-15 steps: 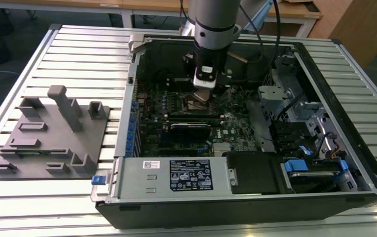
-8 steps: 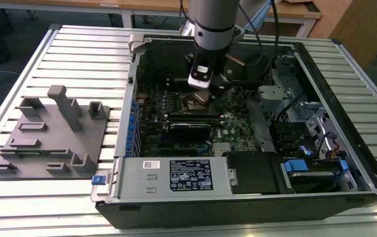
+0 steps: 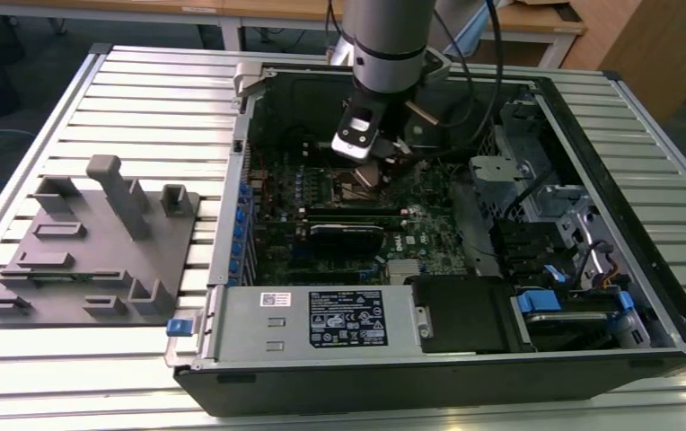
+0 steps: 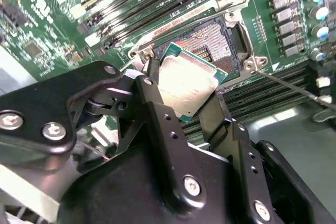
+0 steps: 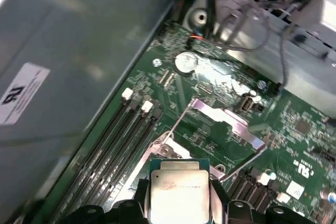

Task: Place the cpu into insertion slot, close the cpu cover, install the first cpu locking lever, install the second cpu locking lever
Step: 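Place the cpu into insertion slot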

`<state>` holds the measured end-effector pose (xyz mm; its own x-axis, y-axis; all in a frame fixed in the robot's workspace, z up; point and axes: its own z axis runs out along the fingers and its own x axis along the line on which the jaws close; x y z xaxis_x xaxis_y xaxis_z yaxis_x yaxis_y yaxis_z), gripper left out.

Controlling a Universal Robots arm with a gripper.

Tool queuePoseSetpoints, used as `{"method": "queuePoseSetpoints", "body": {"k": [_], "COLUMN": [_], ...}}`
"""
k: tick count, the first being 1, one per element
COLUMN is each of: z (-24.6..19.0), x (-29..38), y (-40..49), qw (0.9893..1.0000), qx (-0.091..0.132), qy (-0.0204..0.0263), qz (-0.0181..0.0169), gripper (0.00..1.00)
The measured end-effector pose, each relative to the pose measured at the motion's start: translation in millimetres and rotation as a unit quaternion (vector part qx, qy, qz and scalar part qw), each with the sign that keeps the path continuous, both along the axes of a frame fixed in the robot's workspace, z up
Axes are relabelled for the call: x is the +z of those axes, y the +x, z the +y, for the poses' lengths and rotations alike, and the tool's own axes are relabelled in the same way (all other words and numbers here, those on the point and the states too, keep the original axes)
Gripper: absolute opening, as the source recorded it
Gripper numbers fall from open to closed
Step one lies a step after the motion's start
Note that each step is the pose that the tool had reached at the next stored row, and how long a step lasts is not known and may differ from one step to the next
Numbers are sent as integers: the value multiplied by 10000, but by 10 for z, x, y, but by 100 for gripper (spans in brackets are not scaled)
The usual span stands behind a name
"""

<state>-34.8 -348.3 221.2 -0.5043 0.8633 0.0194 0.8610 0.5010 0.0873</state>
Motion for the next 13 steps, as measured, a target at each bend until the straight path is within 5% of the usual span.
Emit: {"method": "queuePoseSetpoints", "body": {"k": [6, 13], "z": [0, 0], "x": [-15, -29], "y": [0, -1], "qw": [9985, 9934], "qx": [-544, -1144], "qy": [0, 0], "qz": [0, 0], "gripper": [54, 54]}}
